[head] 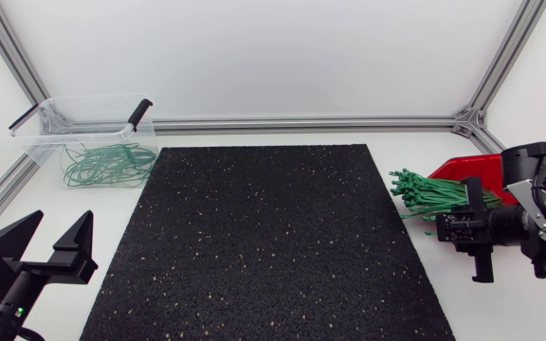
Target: Take a green cable tie from the red box, thread the tail through the head to close it, then place it in the transparent bin on the left.
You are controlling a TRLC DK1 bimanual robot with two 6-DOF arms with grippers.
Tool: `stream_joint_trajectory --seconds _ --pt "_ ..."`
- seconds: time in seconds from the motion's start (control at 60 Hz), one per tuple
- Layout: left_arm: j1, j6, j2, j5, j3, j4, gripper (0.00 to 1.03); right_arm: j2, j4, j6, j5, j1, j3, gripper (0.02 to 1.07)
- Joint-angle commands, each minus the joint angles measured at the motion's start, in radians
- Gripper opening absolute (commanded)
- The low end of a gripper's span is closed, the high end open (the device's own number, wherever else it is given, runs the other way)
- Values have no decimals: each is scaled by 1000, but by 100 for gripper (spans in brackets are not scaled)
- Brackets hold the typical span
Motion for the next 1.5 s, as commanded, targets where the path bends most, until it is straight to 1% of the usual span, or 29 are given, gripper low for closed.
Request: stream_joint_trajectory --seconds 0.0,0.183,0.35,0.483,0.583,0.667,0.85,0.95,1.067,1.117,1.233,1.3,1.367,1.483 --pt "-2 -13 9 0 -39 -21 99 -10 19 -22 6 8 -23 8" --pt "-2 -13 11 5 -39 -21 99 -65 16 -21 3 6 -15 8" --pt "-5 -19 9 8 -39 -23 99 -146 -73 -5 -16 12 28 8" --pt "-5 -24 8 8 -39 -23 99 -219 -151 39 -65 28 97 8" --pt "-5 -24 5 8 -39 -23 99 -265 -170 105 -76 58 145 8" --pt "-5 -24 5 8 -39 -23 99 -268 -233 159 -69 83 198 8" --pt "-6 -24 5 8 -39 -23 99 -288 -362 325 -54 169 324 8" --pt "-6 -24 2 8 -39 -23 99 -321 -383 403 -46 225 361 8" --pt "-8 -24 2 10 -39 -23 99 -363 -408 481 -3 331 389 8" --pt "-8 -24 2 16 -39 -27 99 -361 -451 532 26 391 422 8" --pt "-6 -27 -1 29 -38 -37 99 -350 -559 661 33 514 510 8" --pt "-6 -25 -4 29 -38 -37 99 -349 -564 726 84 564 536 8" --pt "-5 -22 -15 29 -38 -35 99 -337 -595 779 104 606 570 8" --pt "8 -11 -18 29 -38 -32 99 -269 -722 880 92 666 655 8"
